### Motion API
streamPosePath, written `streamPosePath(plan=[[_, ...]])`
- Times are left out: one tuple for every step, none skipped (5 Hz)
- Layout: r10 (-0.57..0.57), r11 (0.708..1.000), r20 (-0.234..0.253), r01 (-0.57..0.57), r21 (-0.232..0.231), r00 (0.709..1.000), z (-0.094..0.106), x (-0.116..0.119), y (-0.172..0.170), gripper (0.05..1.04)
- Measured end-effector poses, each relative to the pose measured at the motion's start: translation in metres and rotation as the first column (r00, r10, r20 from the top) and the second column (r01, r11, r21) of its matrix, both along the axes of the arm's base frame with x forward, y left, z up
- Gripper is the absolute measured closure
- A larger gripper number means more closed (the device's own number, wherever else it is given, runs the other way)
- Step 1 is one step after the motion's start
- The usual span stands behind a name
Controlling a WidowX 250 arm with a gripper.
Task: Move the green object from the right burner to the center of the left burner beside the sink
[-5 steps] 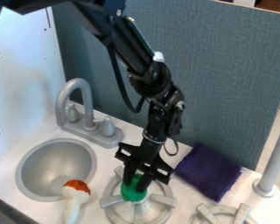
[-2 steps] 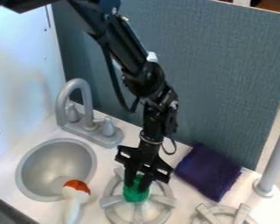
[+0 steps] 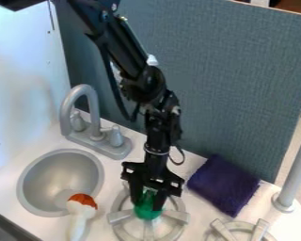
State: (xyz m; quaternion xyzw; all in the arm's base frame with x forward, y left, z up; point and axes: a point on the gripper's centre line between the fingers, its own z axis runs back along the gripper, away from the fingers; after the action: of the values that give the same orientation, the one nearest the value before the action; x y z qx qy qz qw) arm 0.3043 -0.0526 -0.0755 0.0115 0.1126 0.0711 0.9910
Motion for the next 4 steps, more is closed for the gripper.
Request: streamPosePath(plan=[[0.03,0.999,0.005,-0.03,0.036,1.0,0.006,-0.006,0.003,0.08],[-0.01,0.999,0.098,0.006,0.037,0.995,0.032,-0.003,-0.009,0.076],[-0.063,0.996,0.097,0.058,0.062,0.993,0.034,-0.015,-0.031,0.078],[-0.176,0.984,0.108,0.172,0.053,0.978,0.05,-0.034,-0.066,0.078]])
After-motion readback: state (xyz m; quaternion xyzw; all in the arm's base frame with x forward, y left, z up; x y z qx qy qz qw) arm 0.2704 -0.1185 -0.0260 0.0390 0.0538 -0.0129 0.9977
